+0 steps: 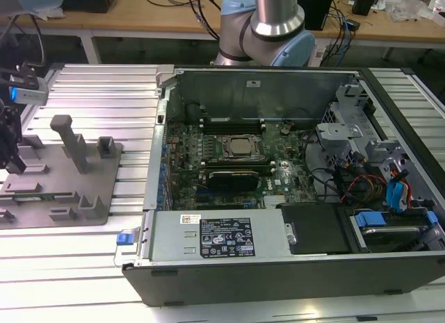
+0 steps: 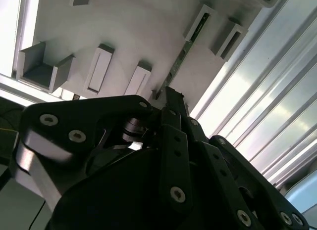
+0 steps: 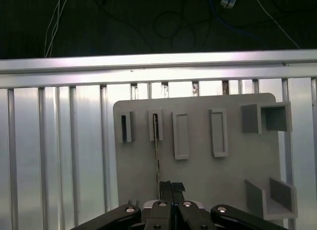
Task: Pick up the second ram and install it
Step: 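Pick up the second ram and move it above second insertion slot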
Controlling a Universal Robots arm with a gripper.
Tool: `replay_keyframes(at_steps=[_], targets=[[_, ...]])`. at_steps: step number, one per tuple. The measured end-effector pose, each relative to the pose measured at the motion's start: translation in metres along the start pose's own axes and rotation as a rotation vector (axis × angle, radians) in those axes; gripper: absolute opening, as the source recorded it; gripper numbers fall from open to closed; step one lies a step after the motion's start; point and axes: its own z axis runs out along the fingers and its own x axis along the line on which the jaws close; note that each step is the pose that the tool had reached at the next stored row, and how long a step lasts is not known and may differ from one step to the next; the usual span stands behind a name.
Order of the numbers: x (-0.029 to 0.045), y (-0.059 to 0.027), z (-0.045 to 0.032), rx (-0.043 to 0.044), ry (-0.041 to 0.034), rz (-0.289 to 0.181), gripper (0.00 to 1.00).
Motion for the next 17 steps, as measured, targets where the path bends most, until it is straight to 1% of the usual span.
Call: replay_keyframes(at_steps=[5,9,17], targets=[[0.0007,0.0013,0.0105,-0.0001,0.0001,-0.004,0.08],[0.0012,0.0028,0.0174,-0.0001,0.0002,-0.007,0.08],[0.0022,0.0051,0.0257,-0.0002,0.0003,-0.014,0.08]])
